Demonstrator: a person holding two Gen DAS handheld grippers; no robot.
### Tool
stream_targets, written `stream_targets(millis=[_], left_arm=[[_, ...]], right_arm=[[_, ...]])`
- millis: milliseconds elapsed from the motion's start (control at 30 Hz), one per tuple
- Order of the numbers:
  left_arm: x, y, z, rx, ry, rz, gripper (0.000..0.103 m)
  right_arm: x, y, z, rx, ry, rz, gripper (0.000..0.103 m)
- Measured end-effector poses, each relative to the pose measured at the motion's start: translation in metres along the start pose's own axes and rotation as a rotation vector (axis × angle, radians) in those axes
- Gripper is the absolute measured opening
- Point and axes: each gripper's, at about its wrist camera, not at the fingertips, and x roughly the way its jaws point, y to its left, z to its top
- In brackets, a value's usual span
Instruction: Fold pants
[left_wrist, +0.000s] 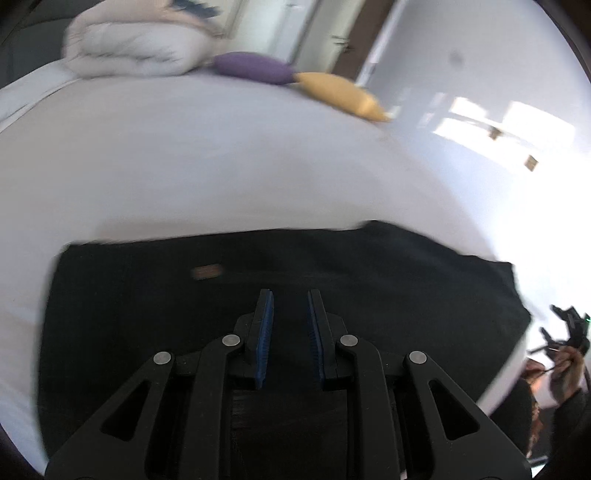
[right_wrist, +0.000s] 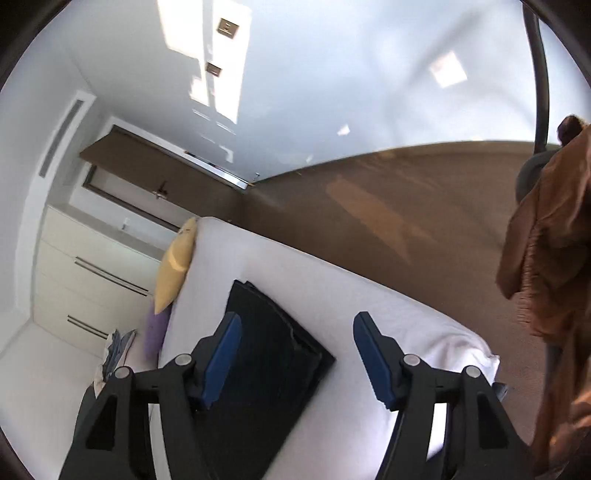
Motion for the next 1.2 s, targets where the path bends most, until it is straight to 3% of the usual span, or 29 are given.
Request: stream_targets(millis=[133,200,300,500,600,833,1067,1200], left_arm=[[0.036,-0.058,0.0,0.055,0.076,-0.115,0.018],[0.06,-0.078,-0.007,0.081,0.125,-0.115,0.018],[0.088,-0.081,-0.02,0.057,0.204,-0.102,0.018],[0.101,-0.066,-0.027,-0.012,0.216,-0.165,0.018],[0.1,-0.066,-0.028,0.007,0.214,-0.16,0.018],[0.1,-0.064,-0.033,0.008,0.205,-0.171,0.017],[0.1,-0.06,-0.037,0.0,0.196,-0.189,0.016],[0.098,-0.052,-0.039,-0.007,0.191,-0.198,0.016]], right_arm=[[0.005,-0.017,-0.004,0.056,0.079,0.043,0.066],[0.023,-0.023,-0.012,0.081,0.123,0.027,0.066],[0.034,-0.029,-0.014,0.109,0.102,0.036,0.065],[0.047,-0.03,-0.009,0.124,0.121,0.086,0.054],[0.053,-0.027,-0.006,0.127,0.122,0.1,0.049],[0.078,-0.026,-0.001,0.135,0.143,0.097,0.013],[0.075,-0.019,-0.003,0.129,0.113,0.079,0.011],[0.069,0.019,-0.011,-0.032,0.09,0.046,0.011]])
